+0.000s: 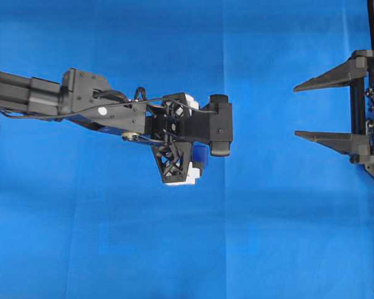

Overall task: Handover the blue block to the right arm after grasping it with the left arm, then place it in the designated position.
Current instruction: 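Lower the left gripper around the blue cube and close it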

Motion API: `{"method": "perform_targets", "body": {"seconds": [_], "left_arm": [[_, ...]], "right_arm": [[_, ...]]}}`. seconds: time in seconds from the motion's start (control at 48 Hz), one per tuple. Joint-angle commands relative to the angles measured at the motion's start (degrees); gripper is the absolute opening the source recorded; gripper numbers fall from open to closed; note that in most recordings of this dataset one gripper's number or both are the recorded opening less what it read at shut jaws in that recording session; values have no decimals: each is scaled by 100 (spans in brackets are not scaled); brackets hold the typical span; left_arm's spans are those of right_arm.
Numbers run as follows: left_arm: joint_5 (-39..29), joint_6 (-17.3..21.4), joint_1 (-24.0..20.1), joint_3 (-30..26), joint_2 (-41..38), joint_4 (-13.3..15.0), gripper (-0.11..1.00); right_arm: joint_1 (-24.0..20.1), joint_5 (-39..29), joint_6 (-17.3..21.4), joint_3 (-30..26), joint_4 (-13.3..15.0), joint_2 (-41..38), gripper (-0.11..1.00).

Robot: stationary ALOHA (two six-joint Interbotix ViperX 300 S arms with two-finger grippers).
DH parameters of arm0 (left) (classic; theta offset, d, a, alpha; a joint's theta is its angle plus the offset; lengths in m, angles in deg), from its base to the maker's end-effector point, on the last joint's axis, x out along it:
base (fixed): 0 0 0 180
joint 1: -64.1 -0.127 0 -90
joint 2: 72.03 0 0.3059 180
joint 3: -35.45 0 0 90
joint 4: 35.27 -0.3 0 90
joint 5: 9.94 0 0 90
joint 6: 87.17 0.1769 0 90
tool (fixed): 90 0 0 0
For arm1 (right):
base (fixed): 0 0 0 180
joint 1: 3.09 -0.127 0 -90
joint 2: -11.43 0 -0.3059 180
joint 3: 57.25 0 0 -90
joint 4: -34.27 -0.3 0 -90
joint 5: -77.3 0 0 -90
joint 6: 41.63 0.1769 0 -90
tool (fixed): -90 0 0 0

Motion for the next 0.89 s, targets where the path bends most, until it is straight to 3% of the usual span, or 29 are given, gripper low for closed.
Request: {"method": "perform_targets", "body": {"seconds": [0.0,0.687,0.791,0.874], "left_arm": [[123,0,0,-35,0,-18,91],[334,-35,0,62,-290,-9,89],[325,53,44,35,-290,-18,78],[325,114,70,35,-290,-18,56]], "right_arm": [[18,53,0,-114,-9,-26,97],[79,53,0,-114,0,-70,97],[79,62,0,-123,-9,-70,97],[79,53,0,-123,0,-70,98]]}}
